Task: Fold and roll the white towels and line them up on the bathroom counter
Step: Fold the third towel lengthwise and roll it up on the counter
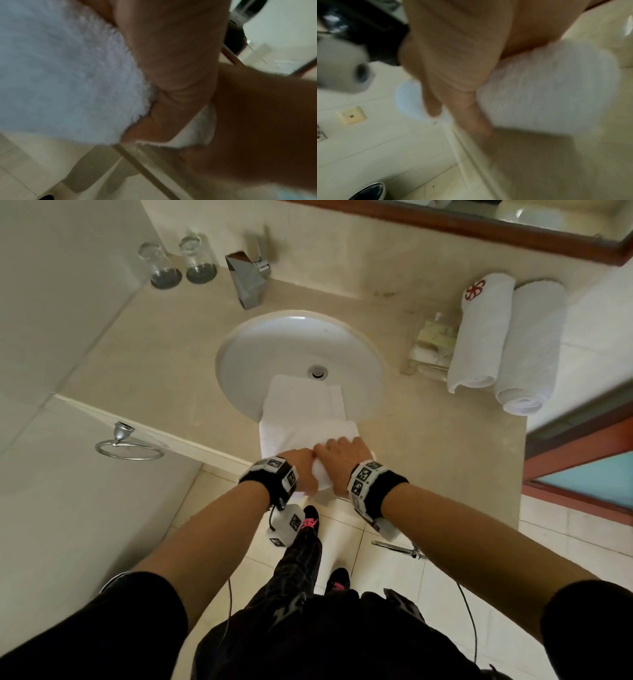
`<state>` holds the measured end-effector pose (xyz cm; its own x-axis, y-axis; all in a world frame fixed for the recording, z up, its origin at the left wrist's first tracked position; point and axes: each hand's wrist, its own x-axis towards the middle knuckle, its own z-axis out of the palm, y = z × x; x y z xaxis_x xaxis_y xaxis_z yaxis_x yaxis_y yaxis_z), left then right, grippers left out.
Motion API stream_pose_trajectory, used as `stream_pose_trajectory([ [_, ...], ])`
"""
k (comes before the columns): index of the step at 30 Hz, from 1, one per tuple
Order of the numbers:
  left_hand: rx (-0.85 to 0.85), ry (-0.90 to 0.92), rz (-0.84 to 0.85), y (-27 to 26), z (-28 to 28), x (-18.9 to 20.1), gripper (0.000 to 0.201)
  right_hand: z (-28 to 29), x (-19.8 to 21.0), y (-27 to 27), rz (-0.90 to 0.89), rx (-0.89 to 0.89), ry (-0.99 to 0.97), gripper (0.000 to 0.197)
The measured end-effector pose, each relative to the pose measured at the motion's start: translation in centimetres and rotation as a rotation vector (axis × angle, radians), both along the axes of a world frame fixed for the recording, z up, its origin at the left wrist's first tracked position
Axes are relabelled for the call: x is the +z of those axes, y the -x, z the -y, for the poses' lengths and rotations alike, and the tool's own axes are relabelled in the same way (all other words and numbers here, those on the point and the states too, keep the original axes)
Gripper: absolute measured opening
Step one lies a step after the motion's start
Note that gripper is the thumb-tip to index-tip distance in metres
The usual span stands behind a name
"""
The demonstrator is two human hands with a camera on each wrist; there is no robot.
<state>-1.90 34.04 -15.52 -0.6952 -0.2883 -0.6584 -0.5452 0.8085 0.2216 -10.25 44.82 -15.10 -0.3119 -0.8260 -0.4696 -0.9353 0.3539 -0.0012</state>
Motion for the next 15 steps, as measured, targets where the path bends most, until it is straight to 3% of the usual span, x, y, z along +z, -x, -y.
stream_pose_trajectory([
  [2,-0.062,-0.022,0.046,0.7,0.1,0.1,0.060,-0.6,-0.7,-0.3,0.069,-0.074,0.028,0.077],
  [4,-0.132,0.037,0.030,0.6,-0.5,0.2,0.063,-0.9,-1.2,-0.1,0.143,-0.137,0.000,0.061],
  [8,-0.231,0.292,-0.173,-0.9,-2.4,-0.3,0.066,0.8,0.3,1.5,0.258,-0.135,-0.186,0.024],
  [10,-0.201,0.312,-0.204,-1.6,-3.0,-0.5,0.054,1.6,0.2,2.1,0.276,-0.107,-0.288,0.022],
  [12,-0.102,0.221,-0.157,-1.8,-3.0,-0.6,0.042,1.7,-0.5,1.9,0.290,-0.084,-0.346,0.026],
  [15,-0.086,0.085,-0.046,-0.7,-1.7,-0.6,0.041,0.7,-1.2,1.6,0.262,-0.036,-0.253,0.050],
])
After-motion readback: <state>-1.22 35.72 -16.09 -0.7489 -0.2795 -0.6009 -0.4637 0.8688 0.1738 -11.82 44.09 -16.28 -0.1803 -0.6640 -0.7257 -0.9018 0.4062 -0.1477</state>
